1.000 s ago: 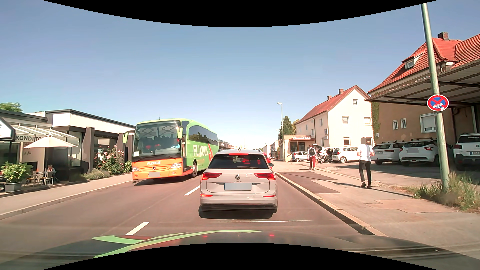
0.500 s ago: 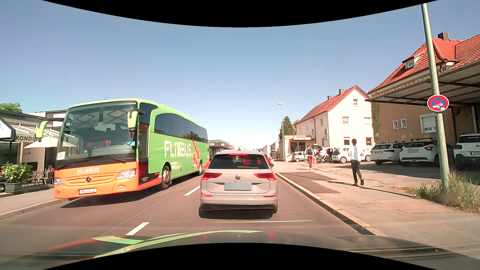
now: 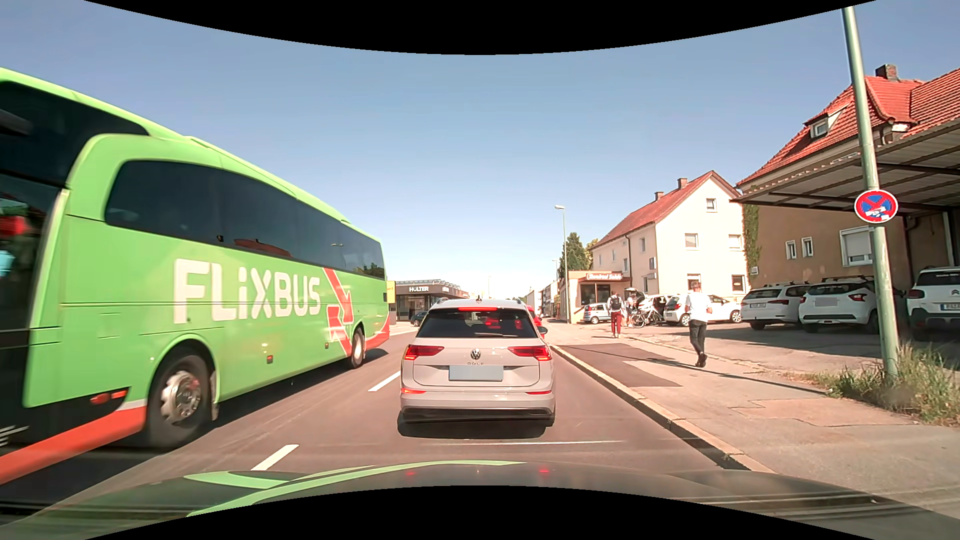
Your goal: Follow the waypoints while adhering to traffic rules and regulations
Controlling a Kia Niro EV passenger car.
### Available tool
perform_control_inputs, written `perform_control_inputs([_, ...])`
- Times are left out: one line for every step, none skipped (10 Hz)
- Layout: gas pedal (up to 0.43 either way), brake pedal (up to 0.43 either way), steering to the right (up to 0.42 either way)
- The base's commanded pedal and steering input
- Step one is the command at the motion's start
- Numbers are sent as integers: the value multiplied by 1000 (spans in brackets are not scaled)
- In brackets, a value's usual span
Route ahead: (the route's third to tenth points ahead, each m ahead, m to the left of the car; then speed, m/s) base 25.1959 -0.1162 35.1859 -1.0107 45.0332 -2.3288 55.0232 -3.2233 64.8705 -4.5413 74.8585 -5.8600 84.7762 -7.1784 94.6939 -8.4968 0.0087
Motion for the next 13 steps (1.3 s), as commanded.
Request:
perform_control_inputs([0,268,11])
perform_control_inputs([0,268,11])
perform_control_inputs([0,268,11])
perform_control_inputs([0,268,11])
perform_control_inputs([0,268,11])
perform_control_inputs([0,268,11])
perform_control_inputs([0,268,11])
perform_control_inputs([0,268,11])
perform_control_inputs([0,268,11])
perform_control_inputs([0,268,11])
perform_control_inputs([0,268,11])
perform_control_inputs([0,268,11])
perform_control_inputs([0,268,11])
